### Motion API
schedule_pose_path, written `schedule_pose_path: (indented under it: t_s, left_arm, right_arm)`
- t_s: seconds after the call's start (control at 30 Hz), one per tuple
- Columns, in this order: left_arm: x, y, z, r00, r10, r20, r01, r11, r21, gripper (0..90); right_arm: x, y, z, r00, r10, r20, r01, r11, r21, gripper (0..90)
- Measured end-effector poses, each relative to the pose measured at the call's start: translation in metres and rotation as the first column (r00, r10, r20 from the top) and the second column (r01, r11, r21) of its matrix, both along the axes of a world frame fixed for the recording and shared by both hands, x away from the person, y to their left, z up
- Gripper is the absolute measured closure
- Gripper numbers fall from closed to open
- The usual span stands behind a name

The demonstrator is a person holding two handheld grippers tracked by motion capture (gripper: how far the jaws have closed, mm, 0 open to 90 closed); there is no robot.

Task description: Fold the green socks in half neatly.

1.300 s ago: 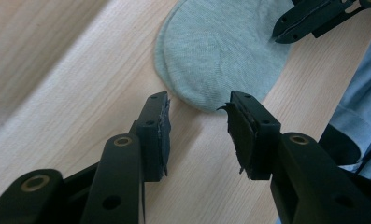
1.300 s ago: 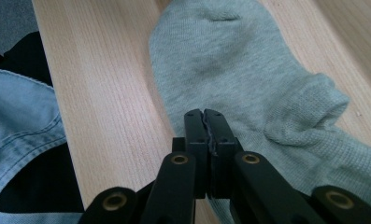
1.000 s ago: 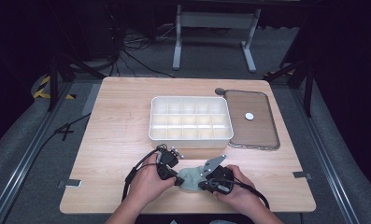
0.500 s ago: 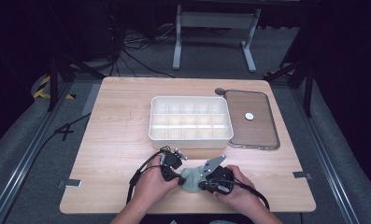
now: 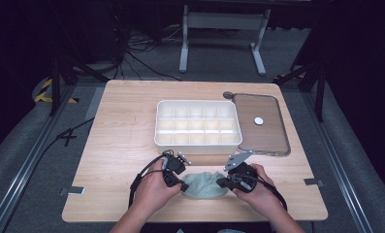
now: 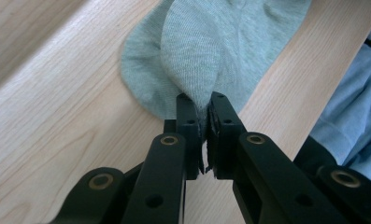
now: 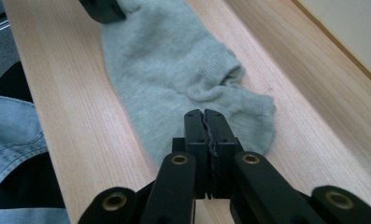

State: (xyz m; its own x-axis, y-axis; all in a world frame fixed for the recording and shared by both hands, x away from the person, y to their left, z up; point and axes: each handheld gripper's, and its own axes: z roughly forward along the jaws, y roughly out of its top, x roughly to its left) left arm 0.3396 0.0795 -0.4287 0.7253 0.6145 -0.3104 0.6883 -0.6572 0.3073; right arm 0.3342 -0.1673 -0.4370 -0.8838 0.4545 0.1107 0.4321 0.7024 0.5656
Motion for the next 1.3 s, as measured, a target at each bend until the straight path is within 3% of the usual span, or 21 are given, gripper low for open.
schedule_pose_path:
  t_s: [0.27,0.33,0.47,0.57,0.63,0.8,0.97,1.1,1.3]
  left_arm:
    - [0.0,0.009,0.005,0.9991,-0.006,-0.041,0.007,0.9993,0.038,84.8]
    - [0.001,0.011,0.006,0.999,-0.004,-0.043,0.006,0.9993,0.036,84.8]
    - [0.003,0.014,0.003,0.9992,0.021,-0.034,-0.02,0.9994,0.027,84.4]
    - [0.006,0.017,-0.001,0.9983,0.05,-0.028,-0.05,0.9986,0.018,79.5]
    - [0.007,0.017,-0.005,0.9971,0.071,-0.028,-0.07,0.9968,0.039,72.6]
    - [0.01,0.015,-0.013,0.9962,0.078,-0.039,-0.077,0.9964,0.037,65.8]
    - [0.009,0.012,-0.017,0.9939,0.091,-0.062,-0.089,0.9955,0.032,70.1]
    - [0.007,0.009,-0.018,0.9939,0.09,-0.064,-0.089,0.9956,0.029,79.9]
    - [0.005,0.007,-0.006,0.9961,0.075,-0.046,-0.074,0.997,0.025,85.1]
  right_arm:
    - [0.0,0.014,-0.007,0.9996,0.027,-0.006,-0.027,0.9995,-0.014,89.6]
    - [-0.001,0.019,-0.012,0.9994,0.031,-0.013,-0.032,0.9987,-0.041,89.6]
    - [-0.001,0.022,-0.018,0.9987,0.051,-0.006,-0.051,0.9977,-0.045,90.0]
    - [-0.001,0.022,-0.018,0.998,0.063,0.001,-0.062,0.9971,-0.043,90.0]
    - [-0.001,0.021,-0.019,0.9977,0.067,0.01,-0.067,0.9968,-0.045,90.0]
    - [-0.001,0.021,-0.019,0.9978,0.066,0.011,-0.065,0.997,-0.042,90.0]
    - [-0.002,0.022,-0.019,0.9978,0.065,0.016,-0.064,0.997,-0.043,90.0]
    - [-0.003,0.023,-0.019,0.9977,0.063,0.025,-0.061,0.9968,-0.052,90.0]
    - [-0.003,0.023,-0.019,0.9977,0.063,0.026,-0.062,0.9967,-0.053,90.0]
